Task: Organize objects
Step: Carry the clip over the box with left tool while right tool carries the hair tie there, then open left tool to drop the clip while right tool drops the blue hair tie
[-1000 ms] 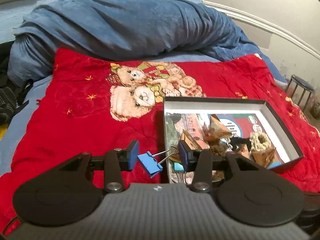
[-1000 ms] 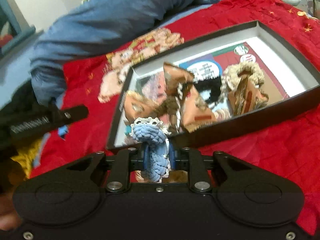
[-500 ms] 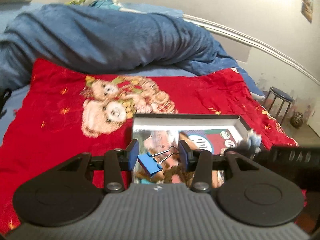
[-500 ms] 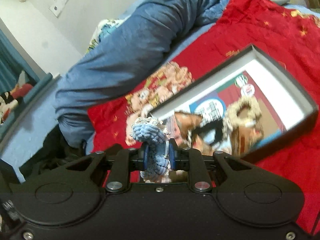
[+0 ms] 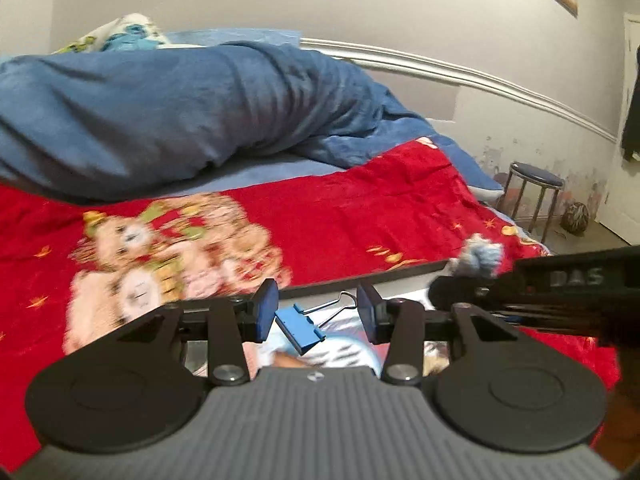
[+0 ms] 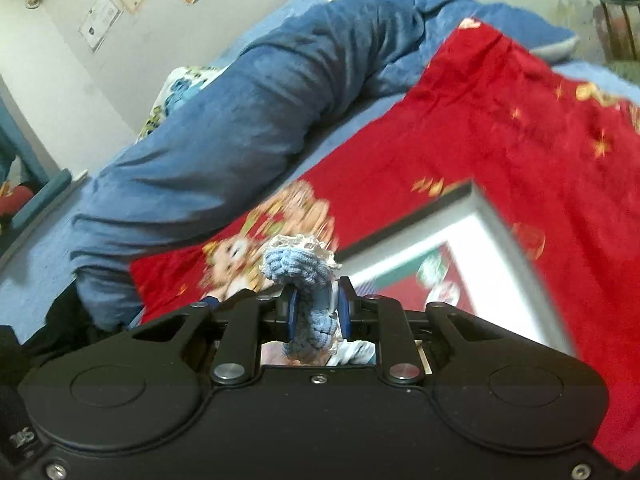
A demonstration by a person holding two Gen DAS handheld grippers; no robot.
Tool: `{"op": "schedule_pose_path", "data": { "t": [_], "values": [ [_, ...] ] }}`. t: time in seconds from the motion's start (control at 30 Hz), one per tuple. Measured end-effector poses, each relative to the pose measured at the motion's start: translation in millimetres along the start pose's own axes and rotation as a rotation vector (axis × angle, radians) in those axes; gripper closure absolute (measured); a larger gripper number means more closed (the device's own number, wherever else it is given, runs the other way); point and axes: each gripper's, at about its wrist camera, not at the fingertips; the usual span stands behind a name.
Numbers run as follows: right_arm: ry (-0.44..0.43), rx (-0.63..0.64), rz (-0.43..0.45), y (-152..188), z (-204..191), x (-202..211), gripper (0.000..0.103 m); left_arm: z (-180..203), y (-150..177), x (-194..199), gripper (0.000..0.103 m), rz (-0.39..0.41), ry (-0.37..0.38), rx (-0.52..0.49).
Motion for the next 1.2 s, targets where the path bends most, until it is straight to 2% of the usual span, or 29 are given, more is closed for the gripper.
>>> {"op": "schedule_pose_path", "data": {
  "t": [0.07,0.2,0.3,0.53,0.67,0.93,1.2],
  "values": [
    [0.032,0.002,0.01,-8.4,11.1,-8.2,0.083,7.7,-1.6,-14.3,0.056,-0.01,-0.003,0.013],
    [0.033,-0.094,0.011,-16.6,43.7,-21.3,0.083,23.1,4.0,-38.7,0.056,-0.039,-0.037,-0.049],
    [0.052,-0.099,0.026,-18.5,58.4,-28.2,0.083,22.5,7.6,-52.1,0.056,-0.081,-0.018,-0.029],
    [-0.022,-0.228,0.002,-13.2,80.4,-34.0,0.083,25.4,22.2,-62.8,0.056,-0.147,-0.043,-0.047],
    [-0.02,-0.216,0.009,-7.9,77.2,-32.6,0.082,27.0,31.4,-65.6,0.056,-0.183,-0.025,-0.022],
    [0.013,-0.138,-0.009,3.5,64.7,-41.9,0.081,36.4,31.2,-62.8,0.055,-0.162,-0.018,-0.059],
    [0.051,-0.08,-0.033,14.7,56.0,-51.3,0.079,31.1,33.9,-68.2,0.055,-0.18,-0.002,-0.011]
  ]
}}
Point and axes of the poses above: each gripper's, at about its wrist camera, not at the fingertips, and x roughly against the way its jaws point, z to its right, y to its underside, and after that the axes turned 11 degrees about -x, right-handed
